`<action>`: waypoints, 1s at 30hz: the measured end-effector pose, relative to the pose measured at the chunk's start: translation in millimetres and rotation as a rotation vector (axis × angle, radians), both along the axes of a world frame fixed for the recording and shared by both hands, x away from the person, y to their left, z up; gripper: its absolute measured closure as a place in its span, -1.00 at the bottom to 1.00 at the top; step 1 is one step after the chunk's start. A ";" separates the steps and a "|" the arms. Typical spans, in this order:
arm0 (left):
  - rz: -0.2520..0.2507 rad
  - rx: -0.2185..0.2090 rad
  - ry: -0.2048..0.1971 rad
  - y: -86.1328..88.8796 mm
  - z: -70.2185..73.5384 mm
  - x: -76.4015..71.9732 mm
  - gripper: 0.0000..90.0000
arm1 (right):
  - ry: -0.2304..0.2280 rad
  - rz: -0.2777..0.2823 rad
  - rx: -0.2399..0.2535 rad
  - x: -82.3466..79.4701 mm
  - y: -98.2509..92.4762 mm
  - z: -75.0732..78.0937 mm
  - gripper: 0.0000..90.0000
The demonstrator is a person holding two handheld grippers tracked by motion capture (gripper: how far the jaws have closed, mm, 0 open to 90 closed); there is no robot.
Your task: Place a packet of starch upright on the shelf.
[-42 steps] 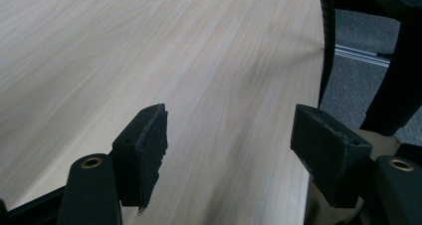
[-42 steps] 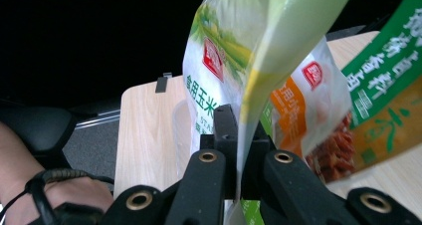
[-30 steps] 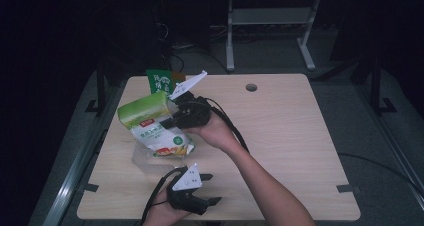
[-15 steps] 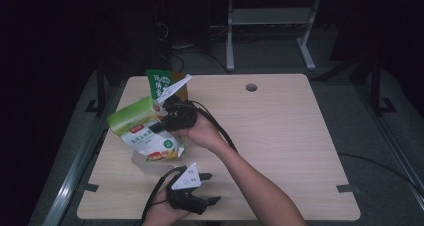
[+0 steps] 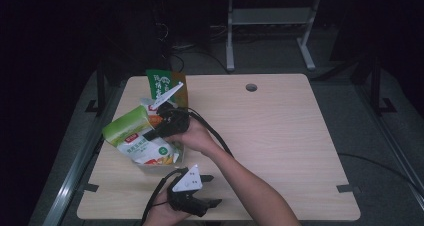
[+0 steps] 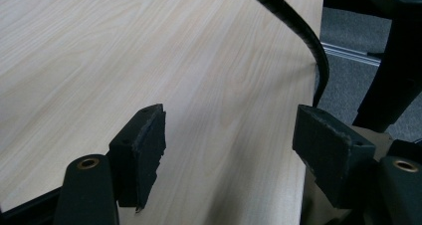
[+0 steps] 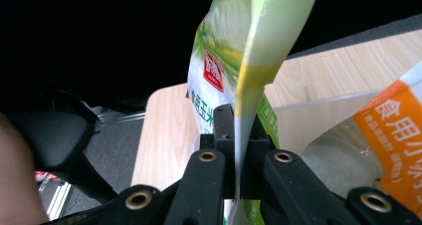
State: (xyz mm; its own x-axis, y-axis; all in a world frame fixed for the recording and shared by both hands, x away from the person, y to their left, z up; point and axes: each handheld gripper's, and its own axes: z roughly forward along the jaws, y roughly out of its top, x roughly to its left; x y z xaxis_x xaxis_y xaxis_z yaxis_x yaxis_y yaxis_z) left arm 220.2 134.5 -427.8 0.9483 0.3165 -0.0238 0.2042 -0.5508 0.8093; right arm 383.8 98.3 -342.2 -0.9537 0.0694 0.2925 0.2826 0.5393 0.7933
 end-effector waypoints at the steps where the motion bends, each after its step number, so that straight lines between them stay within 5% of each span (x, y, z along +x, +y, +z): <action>1: 0.000 -0.001 -0.002 -0.3 0.0 -0.3 -0.36 | -0.001 0.000 -0.004 -0.2 0.8 -2.0 0.97; 6: 0.002 -0.008 0.003 -0.4 0.3 -1.0 -0.36 | 0.019 -0.004 -0.038 1.8 -0.3 -15.5 0.87; 10: 0.001 -0.007 0.003 -1.4 -0.4 -0.5 -0.37 | 0.040 -0.018 -0.013 4.1 -8.5 -12.7 0.72; 23: -0.001 0.001 0.007 -2.9 -1.6 -1.0 -0.36 | -0.027 -0.014 -0.040 -0.8 -19.0 -7.1 0.90; 30: 0.007 -0.006 0.017 -2.9 -1.9 -1.0 -0.37 | -0.025 -0.021 -0.060 -1.1 -31.1 -12.5 0.95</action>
